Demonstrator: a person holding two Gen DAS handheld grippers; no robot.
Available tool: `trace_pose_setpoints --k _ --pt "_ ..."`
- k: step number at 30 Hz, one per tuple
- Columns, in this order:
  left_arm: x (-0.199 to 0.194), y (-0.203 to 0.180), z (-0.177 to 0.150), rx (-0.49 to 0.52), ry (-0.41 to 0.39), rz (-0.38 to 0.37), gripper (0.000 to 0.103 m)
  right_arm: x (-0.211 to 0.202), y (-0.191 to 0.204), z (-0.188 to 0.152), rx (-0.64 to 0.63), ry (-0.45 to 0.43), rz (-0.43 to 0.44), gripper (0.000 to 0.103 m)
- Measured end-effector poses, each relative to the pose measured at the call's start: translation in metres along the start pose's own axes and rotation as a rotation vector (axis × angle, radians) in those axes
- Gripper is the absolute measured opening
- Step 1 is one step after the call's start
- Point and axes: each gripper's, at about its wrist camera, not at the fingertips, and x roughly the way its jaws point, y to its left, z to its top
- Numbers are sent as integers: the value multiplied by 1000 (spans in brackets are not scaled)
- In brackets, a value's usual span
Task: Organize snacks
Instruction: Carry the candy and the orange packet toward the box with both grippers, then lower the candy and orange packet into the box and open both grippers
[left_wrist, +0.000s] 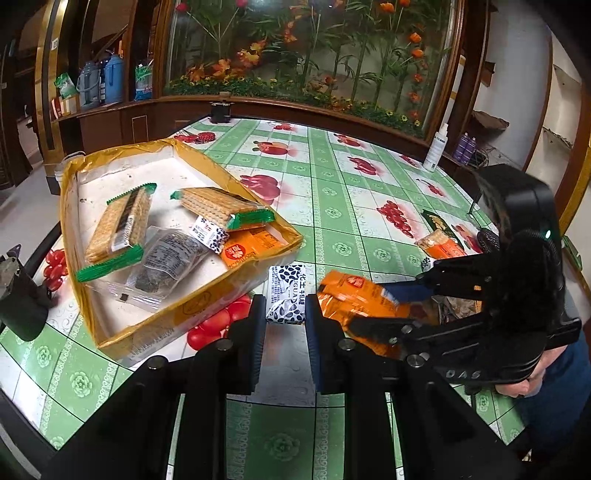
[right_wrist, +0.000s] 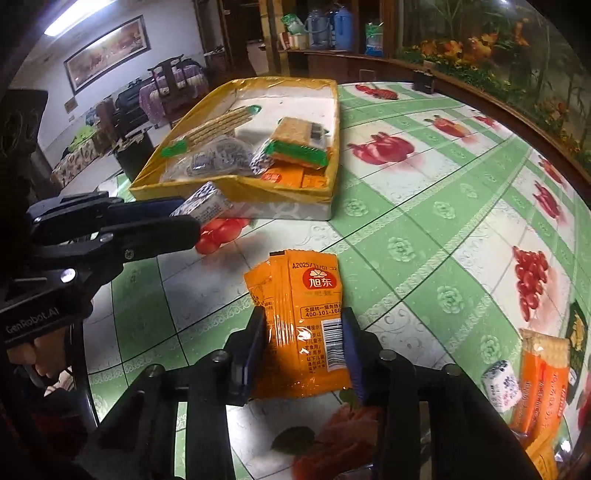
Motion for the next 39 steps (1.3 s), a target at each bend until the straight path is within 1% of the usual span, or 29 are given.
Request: trace_pose_setpoints --k 10,15,18,25,30,36,39 --pt "-9 19 8 -26 -34 31 18 -24 -18 10 148 -92 37 39" --pt "-11 37 16 -55 -46 53 18 -28 -26 19 240 -115 98 39" --pt "-10 49 21 -80 -47 57 18 -28 -25 27 273 -120 134 38" --pt "2 74 31 -117 -32 89 18 -9 -13 58 305 -102 156 38" --pt "11 85 38 -123 -20 110 18 10 -3 82 312 -86 152 38" --pt "25 96 47 -133 2 122 18 34 3 99 335 -60 146 38" --pt "35 105 51 -158 17 119 18 43 2 110 350 -61 153 38"
